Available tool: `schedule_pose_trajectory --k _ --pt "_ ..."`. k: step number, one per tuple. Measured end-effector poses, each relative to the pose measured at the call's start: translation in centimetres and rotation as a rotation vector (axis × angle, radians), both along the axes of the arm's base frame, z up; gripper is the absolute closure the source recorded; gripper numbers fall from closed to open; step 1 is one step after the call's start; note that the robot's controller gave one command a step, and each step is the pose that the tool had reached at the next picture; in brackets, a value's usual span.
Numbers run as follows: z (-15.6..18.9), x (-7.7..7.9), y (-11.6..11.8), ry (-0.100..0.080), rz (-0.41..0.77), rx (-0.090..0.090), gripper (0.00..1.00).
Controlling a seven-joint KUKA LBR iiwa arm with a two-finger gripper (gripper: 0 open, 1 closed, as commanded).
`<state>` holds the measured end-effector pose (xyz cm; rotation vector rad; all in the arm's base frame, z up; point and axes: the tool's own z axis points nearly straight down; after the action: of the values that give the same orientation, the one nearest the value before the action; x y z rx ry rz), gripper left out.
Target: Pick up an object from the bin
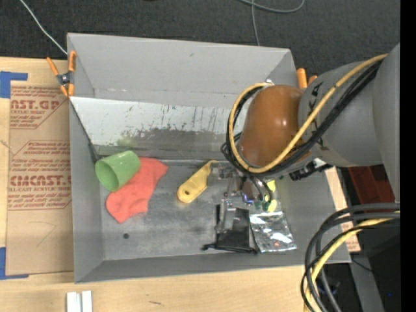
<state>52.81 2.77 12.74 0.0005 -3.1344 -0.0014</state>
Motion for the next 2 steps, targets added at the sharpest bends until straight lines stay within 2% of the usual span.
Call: schedule_pose_trajectory --k 1,2 --pt "0.4 0.2 0.0 -0.007 0.000 0.000 0.00" --pt "-3.7 -0.3 -6.2 -0.002 0.195 0.001 0.00"
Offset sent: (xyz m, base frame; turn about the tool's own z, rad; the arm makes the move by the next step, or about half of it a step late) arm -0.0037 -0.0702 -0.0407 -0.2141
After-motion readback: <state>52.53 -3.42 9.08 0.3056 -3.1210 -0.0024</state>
